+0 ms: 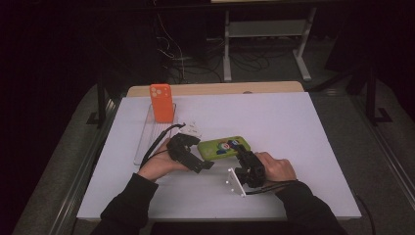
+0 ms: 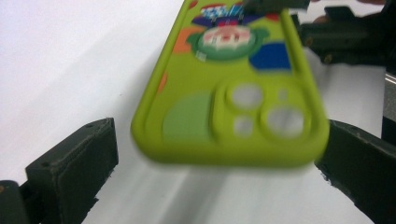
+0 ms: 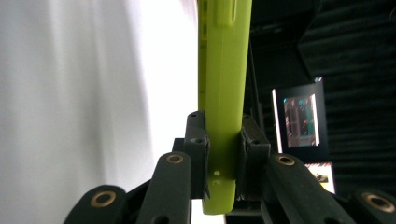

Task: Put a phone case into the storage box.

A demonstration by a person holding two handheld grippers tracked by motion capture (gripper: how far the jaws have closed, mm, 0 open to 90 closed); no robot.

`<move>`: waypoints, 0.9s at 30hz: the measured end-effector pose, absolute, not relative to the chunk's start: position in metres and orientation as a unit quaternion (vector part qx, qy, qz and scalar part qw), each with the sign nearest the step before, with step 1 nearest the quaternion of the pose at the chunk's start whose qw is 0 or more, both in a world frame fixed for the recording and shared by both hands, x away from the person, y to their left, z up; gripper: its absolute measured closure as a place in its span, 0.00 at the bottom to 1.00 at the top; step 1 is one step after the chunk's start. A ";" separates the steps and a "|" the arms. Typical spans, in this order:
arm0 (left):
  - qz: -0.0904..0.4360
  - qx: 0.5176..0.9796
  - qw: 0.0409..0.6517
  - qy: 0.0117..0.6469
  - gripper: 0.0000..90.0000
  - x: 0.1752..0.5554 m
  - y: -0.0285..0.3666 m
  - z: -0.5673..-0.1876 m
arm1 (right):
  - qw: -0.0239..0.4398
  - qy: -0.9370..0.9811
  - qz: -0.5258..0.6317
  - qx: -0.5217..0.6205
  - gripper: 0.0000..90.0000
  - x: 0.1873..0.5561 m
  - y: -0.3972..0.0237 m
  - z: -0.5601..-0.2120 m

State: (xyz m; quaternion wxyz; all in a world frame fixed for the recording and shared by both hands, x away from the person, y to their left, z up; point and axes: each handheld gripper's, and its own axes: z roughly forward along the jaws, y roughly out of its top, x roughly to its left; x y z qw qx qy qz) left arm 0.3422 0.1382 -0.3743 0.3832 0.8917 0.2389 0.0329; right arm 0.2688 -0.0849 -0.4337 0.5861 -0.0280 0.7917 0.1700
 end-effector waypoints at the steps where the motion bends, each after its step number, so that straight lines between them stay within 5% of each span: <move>1: 0.037 0.896 0.377 0.231 0.00 0.343 0.140 -0.374 | 0.585 0.792 0.175 -0.018 0.84 0.270 -0.087 -0.432; 12: 0.043 0.892 0.381 0.240 0.00 0.346 0.145 -0.375 | 0.527 0.812 0.241 0.067 0.84 0.281 -0.102 -0.419; 27: 0.053 0.886 0.383 0.256 0.00 0.346 0.145 -0.375 | 0.352 0.822 0.370 0.253 0.84 0.297 -0.120 -0.408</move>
